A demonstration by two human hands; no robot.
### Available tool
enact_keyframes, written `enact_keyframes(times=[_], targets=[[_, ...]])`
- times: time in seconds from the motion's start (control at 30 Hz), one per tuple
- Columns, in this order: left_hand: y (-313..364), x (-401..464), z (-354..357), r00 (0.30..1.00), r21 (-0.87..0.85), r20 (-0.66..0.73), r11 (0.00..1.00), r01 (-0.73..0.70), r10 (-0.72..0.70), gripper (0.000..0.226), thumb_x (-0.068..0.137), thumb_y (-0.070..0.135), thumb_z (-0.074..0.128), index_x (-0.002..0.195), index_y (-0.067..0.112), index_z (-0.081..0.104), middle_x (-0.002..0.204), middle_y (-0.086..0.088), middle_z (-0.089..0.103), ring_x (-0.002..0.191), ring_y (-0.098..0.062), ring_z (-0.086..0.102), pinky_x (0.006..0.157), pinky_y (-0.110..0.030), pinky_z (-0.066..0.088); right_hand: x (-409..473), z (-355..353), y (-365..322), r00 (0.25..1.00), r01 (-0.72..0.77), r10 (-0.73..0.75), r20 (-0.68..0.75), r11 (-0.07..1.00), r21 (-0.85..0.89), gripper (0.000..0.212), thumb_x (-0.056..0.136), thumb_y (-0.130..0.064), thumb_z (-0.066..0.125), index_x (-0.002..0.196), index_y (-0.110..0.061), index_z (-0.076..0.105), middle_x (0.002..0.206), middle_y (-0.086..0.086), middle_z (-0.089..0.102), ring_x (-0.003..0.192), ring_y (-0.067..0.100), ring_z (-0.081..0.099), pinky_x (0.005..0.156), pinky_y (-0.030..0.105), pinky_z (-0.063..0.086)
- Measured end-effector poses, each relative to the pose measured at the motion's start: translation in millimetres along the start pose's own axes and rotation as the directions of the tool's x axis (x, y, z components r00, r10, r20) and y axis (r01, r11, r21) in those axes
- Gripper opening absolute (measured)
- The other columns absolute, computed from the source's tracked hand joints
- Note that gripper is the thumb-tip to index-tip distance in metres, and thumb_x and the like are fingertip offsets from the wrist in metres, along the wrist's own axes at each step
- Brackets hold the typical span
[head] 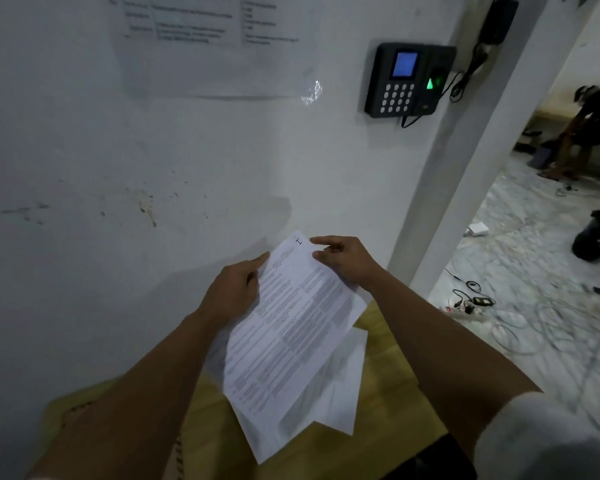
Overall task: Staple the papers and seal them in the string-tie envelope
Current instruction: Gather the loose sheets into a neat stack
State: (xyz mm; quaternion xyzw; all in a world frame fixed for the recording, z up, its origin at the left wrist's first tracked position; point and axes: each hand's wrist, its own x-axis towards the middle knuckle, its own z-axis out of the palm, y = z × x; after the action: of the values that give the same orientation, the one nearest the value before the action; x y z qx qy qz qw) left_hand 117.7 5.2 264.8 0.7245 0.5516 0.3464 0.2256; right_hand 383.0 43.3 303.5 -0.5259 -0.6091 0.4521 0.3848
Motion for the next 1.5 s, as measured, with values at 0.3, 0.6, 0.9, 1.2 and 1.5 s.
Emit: enact_keyframes(times=[0.3,0.6,0.9,1.2,1.5], targets=[[-95,13,83,0.949,0.077,0.193,0.968,0.239,-0.25,0.048,0.104,0.011,0.044,0.148,0.031,0.05,0.069,0.018,0.056,0.061,-0.001,0.053,0.069,-0.021,0.045,74,-5,203,0.928,-0.359,0.359,-0.105,0.777,-0.517,0.04,0.088,-0.018,0.073,0.127,-0.007,0.068,0.125,0.013,0.07,0.116,0.027,0.065,0.104,0.033,0.045],[-156,26,127,0.878,0.118,0.222,0.906,0.407,-0.423,0.047,0.103,0.011,0.047,0.145,0.032,0.053,0.069,0.009,0.066,0.06,-0.002,0.06,0.069,-0.022,0.052,102,40,305,0.871,-0.242,0.492,-0.008,0.414,-0.878,0.087,0.082,-0.057,0.073,0.152,-0.026,0.03,0.142,0.013,0.041,0.128,0.035,0.045,0.1,0.049,0.043],[-170,28,132,0.862,0.015,0.224,0.886,0.463,-0.454,0.048,0.103,0.009,0.05,0.142,0.035,0.056,0.058,0.008,0.053,0.05,-0.003,0.043,0.059,-0.024,0.044,114,47,321,0.884,-0.247,0.467,-0.031,0.408,-0.879,0.094,0.072,-0.06,0.08,0.147,-0.028,0.033,0.133,0.008,0.046,0.121,0.031,0.051,0.097,0.047,0.043],[-149,11,107,0.878,0.067,0.207,0.901,0.428,-0.433,0.047,0.103,0.011,0.048,0.144,0.033,0.056,0.071,-0.01,0.069,0.048,-0.001,0.046,0.056,-0.011,0.042,76,22,317,0.895,-0.404,0.438,-0.08,0.725,-0.558,0.05,0.09,-0.007,0.061,0.139,-0.017,0.06,0.141,0.01,0.06,0.127,0.026,0.058,0.105,0.031,0.045],[-90,-21,42,0.939,0.024,0.171,0.954,0.298,-0.298,0.044,0.101,0.034,0.061,0.144,0.036,0.055,0.141,0.008,0.062,0.127,-0.008,0.057,0.104,-0.023,0.041,41,-29,194,0.949,-0.274,0.166,-0.267,0.853,-0.444,0.035,0.089,-0.005,0.062,0.119,-0.017,0.075,0.117,0.008,0.075,0.106,0.023,0.069,0.094,0.022,0.044]])
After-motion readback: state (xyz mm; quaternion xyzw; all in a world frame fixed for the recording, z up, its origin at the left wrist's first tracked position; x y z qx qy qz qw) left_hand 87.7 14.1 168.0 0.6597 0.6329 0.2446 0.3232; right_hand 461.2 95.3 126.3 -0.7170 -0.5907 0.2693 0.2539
